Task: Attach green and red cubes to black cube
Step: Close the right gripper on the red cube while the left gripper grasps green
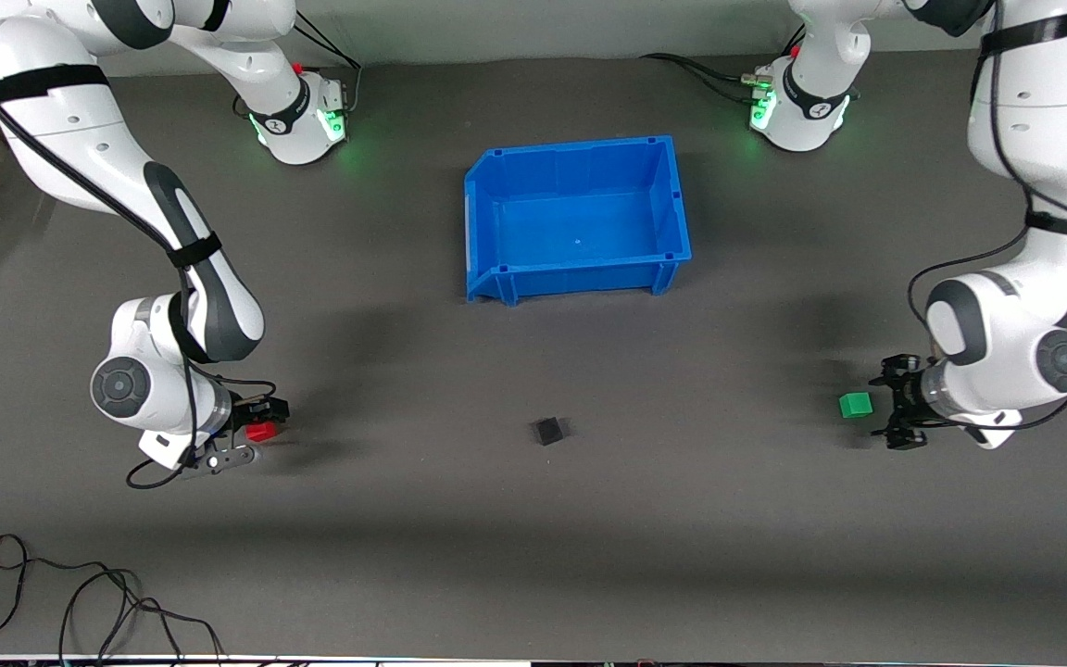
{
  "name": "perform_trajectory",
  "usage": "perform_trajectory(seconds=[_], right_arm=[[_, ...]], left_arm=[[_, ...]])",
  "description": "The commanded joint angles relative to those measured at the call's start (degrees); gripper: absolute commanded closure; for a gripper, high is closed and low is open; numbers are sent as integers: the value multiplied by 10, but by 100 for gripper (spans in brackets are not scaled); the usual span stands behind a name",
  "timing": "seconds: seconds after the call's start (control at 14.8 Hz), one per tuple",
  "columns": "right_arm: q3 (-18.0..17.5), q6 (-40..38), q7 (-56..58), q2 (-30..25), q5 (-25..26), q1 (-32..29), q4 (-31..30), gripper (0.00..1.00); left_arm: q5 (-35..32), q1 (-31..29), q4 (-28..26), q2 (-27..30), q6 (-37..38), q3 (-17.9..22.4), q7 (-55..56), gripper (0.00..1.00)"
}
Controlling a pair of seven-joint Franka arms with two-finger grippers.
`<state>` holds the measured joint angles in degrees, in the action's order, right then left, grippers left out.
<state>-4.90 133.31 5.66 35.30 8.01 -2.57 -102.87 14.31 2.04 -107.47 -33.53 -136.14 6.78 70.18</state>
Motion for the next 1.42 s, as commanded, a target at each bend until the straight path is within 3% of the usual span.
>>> perform_trajectory(seconds=[0.0,0.07,0.27,0.68,1.02,1.22,1.36], right_arm=[[0,24,9,9,12,-2,-3,5],[1,34,9,16,12,-2,-3,5],[1,44,9,25,12,-2,-3,5],[1,56,10,32,13,-8,-3,15],[1,56,18,35,9,-13,0,16],[1,56,16,38,7,-12,3,21],[1,56,14,38,7,-11,5,23]], left_arm=[[5,2,0,-12,-14,5,15,8],[5,4,0,-12,-19,5,16,11],[0,9,-1,-13,-31,5,13,31],[0,11,-6,0,-16,5,15,31],[0,15,-21,25,22,5,15,35],[0,15,-23,22,14,6,14,72],[0,12,-22,21,10,6,14,87]])
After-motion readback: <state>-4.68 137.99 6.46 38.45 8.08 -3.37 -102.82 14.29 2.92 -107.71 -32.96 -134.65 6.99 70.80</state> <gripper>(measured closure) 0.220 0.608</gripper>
